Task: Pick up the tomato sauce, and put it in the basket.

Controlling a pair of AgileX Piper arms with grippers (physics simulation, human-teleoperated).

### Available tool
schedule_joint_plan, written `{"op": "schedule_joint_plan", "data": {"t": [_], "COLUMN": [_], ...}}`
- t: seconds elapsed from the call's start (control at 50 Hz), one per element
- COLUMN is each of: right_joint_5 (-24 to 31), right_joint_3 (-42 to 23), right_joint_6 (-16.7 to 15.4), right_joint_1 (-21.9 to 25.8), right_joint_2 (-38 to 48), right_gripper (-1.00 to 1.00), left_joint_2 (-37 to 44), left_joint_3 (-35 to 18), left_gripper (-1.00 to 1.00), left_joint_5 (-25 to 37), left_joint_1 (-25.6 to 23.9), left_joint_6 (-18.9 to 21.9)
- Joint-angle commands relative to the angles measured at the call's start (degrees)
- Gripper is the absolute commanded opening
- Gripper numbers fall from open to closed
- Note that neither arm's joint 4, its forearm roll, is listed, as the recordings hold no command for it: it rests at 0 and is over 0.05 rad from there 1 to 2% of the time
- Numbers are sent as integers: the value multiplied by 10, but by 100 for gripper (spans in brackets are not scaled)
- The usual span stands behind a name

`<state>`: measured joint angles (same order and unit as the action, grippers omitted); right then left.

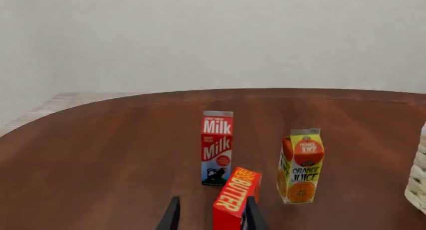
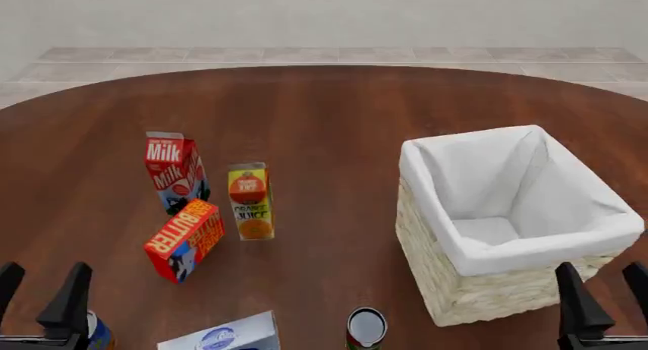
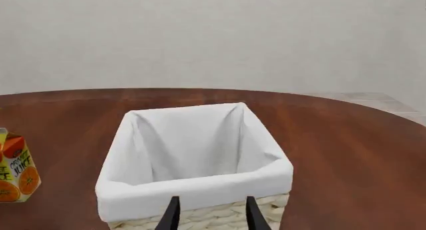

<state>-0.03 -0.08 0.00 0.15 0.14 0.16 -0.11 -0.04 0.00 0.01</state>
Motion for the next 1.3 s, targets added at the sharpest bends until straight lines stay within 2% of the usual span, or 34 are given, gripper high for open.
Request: {"op": "schedule_joint_plan", "data": {"t": [0.02,0.7,0.72,0.78,0.8,0.84,0.88,0.92,0.96,0.98,1.1,1.16,1.26,1.3], "right_joint_5": [-1,3,3,-4,-12,30,54,105,118,139,187,193,212,227], "right_joint_3": [-2,-3,-3,-7,-15,-44,-76,-115,-126,-143,-214,-227,-271,-286], "right_joint_6": [0,0,-1,-11,-6,-28,-18,-49,-53,-66,-107,-120,-148,-175], "right_joint_1": [-2,-1,-1,27,28,44,57,76,84,101,149,159,211,220], "right_joint_2": [3,1,1,-1,-1,-1,-1,0,-1,1,51,65,124,153], "right_gripper": [100,100,100,100,100,100,100,100,100,100,100,100,100,100], "left_joint_2": [3,2,2,1,1,-1,0,-1,0,-1,-1,0,0,0], "left_joint_3": [-2,0,-1,-1,-2,-5,-2,-2,-2,-2,-4,-3,-1,-1], "left_gripper": [100,100,100,100,100,100,100,100,100,100,100,100,100,100], "left_joint_5": [-1,-1,2,1,2,6,3,3,2,3,5,4,1,2], "left_joint_1": [0,0,13,12,11,11,11,11,11,11,11,11,11,11], "left_joint_6": [0,0,-3,-1,0,0,0,0,0,0,0,0,0,0]}}
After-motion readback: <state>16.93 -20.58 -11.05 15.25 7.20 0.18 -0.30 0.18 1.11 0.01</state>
